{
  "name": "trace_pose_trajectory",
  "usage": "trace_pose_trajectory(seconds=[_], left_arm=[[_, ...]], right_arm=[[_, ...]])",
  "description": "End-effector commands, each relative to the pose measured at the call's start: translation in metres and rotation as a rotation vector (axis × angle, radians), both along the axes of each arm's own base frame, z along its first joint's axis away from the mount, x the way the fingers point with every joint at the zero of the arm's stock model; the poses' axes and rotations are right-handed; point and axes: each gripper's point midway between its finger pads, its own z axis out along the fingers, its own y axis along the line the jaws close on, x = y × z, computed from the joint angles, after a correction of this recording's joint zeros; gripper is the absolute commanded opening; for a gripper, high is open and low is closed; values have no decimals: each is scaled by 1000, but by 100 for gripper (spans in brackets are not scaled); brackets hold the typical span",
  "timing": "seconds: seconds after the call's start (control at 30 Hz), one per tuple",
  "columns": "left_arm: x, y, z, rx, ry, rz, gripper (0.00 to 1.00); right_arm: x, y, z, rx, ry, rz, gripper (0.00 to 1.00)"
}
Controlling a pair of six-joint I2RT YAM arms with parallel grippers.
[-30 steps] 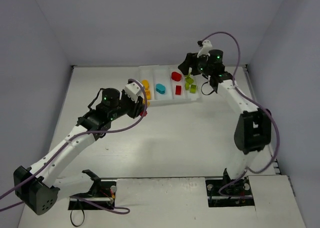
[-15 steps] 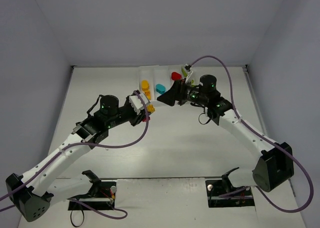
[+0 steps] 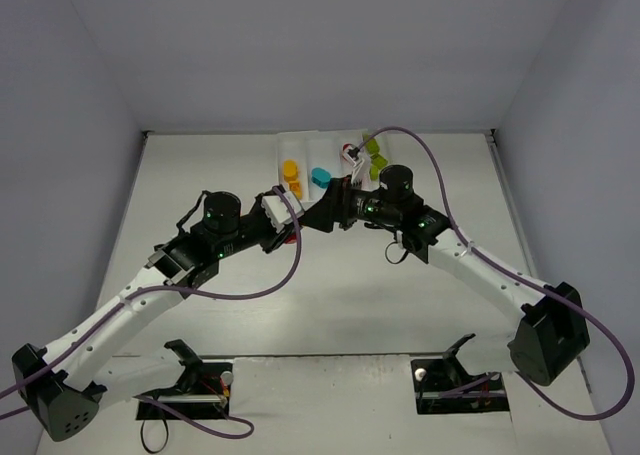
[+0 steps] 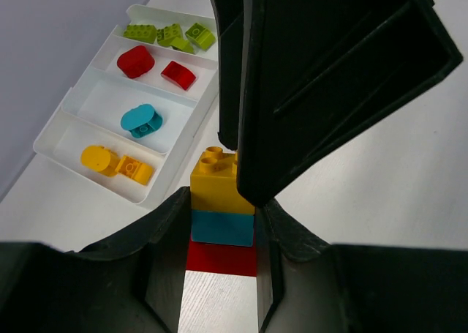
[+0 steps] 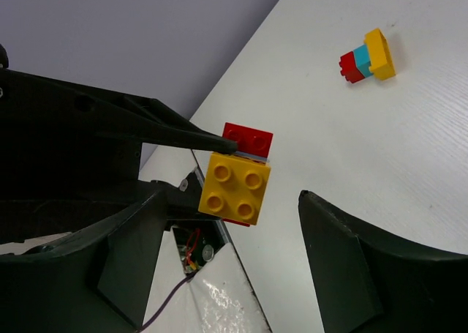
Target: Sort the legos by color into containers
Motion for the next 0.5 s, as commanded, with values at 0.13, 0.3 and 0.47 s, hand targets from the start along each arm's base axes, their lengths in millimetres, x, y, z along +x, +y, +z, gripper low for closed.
trace_pose_trajectory(seconds=[0.13,0.3,0.47], left_arm=[[4,-6,17,-27,-60,-19,0],[2,-7,18,-31,-60,-30,0],[0,-8,18,-34,-62,-42,0]], right_arm=[[-8,11,30,73,-96,20,65],[-5,13,24,59,-90,14,56],[-3,14,18,47,-80,10,54]])
